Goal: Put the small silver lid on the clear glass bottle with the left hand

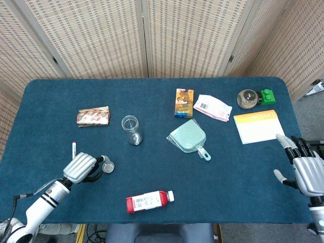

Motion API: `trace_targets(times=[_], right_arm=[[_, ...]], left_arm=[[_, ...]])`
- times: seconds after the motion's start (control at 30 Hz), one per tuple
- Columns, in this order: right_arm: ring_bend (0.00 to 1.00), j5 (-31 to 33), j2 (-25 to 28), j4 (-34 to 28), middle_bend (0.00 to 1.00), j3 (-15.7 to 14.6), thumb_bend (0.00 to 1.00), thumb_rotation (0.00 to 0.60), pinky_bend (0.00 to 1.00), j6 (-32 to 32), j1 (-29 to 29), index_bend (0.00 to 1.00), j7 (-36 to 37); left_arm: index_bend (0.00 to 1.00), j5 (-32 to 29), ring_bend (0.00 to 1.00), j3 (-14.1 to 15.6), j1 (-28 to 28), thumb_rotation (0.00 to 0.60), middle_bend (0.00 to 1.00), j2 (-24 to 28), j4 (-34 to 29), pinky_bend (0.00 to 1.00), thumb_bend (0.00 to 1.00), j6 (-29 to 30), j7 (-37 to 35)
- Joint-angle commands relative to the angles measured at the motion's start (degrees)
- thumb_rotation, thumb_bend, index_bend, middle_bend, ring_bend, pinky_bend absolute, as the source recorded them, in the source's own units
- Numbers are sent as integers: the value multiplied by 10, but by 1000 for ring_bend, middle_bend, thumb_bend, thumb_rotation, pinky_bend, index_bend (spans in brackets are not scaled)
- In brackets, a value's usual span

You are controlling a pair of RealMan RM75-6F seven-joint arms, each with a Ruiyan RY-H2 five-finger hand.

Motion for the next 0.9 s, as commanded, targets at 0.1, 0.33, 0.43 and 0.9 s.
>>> trace_targets(times=[0.1,0.33,0.43,0.9], right_arm=[[34,-1,1,-1,121,-1,237,600,65,0,-1,5,-1],[34,1,1,-2,121,-1,237,600,65,-3,0,5,-3],[34,2,2,-2,121,-1,237,600,65,-4,0,5,-3],[35,4,3,3,121,-3,237,600,65,2,-7,5,2]], left_arm=[[361,-16,938,-2,-28,600,941,-35,32,1000,355,-34,-7],[400,-32,969,-4,-45,600,984,-88,85,1000,329,-45,-1],[439,-42,985,-5,-48,600,1000,-109,108,1000,329,-49,5],[529,-88,1000,-7,-56,600,1000,-145,156,1000,330,-63,33]])
